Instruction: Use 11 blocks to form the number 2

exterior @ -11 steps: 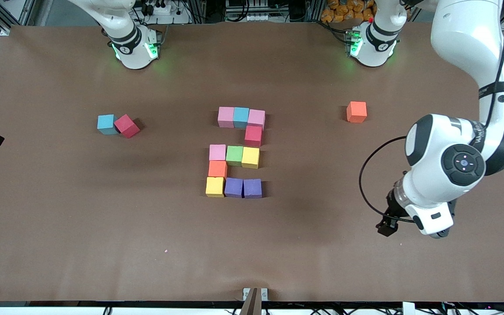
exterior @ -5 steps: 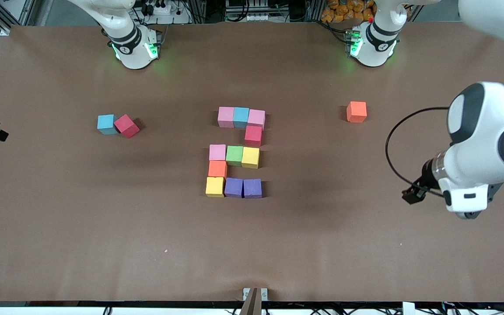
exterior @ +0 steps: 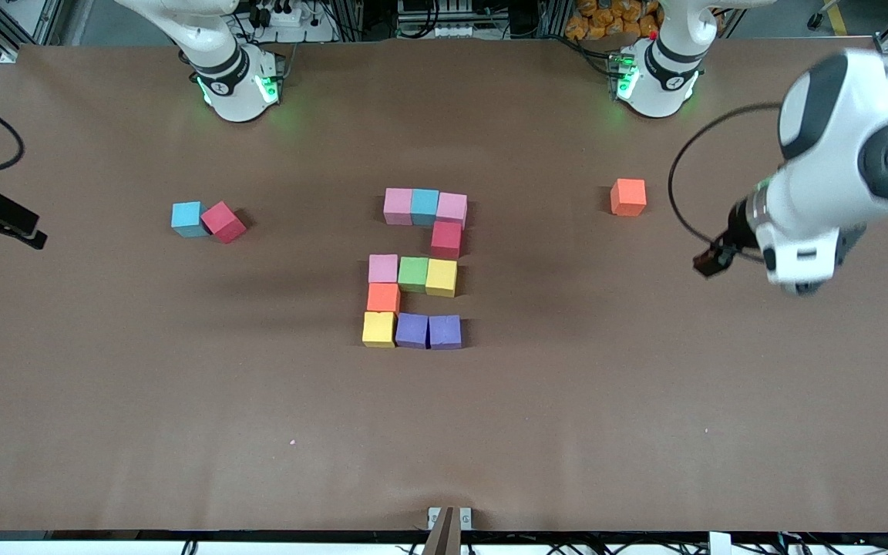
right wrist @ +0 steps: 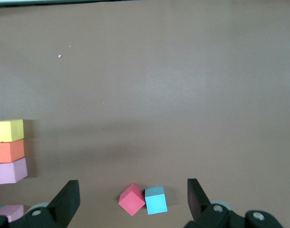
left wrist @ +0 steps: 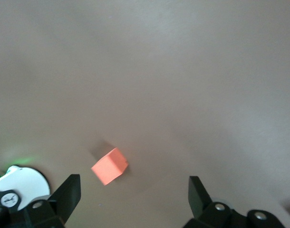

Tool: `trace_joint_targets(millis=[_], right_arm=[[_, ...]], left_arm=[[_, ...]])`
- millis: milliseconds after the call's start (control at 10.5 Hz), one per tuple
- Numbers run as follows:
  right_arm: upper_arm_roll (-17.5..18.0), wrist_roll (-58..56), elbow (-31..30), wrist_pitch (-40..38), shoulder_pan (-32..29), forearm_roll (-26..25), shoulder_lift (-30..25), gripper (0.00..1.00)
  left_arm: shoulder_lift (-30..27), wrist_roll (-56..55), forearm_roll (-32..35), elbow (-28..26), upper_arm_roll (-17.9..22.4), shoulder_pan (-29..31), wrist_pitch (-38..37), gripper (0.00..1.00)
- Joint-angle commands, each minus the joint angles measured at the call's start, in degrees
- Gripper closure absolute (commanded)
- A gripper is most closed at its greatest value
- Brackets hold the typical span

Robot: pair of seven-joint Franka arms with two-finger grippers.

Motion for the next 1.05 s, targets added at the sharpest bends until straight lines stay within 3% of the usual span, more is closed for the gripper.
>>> trace_joint_targets(millis=[0,285,571,951], right_arm=[[-0.02,0.21,-0.15,-0.12,-0.33,-1.14,0.29,0.00],[-0.19,-1.10,-0.06,0.33,-1.38,-0.09,0.82,0.00],[-0.37,-1.28,-0.15,1.20,-1.39,-0.34,0.91,0.00],[-0.02,-1.72,-0.06,1.73,-0.33,0.09,0.91,0.00]], left_arm=[[-11.02,0.52,-1.78,-10.29,-0.07,0.90,3.10,0.00],[-10.60,11.19,-1.09,-8.27,-0.25,0.72,3.19,0.00],[-6.21,25.10,-0.12,-0.73,-0.07,0.81,3.02,0.00],[-6.11,42.84,2.27,4.10,1.24,1.59,0.92,0.00]])
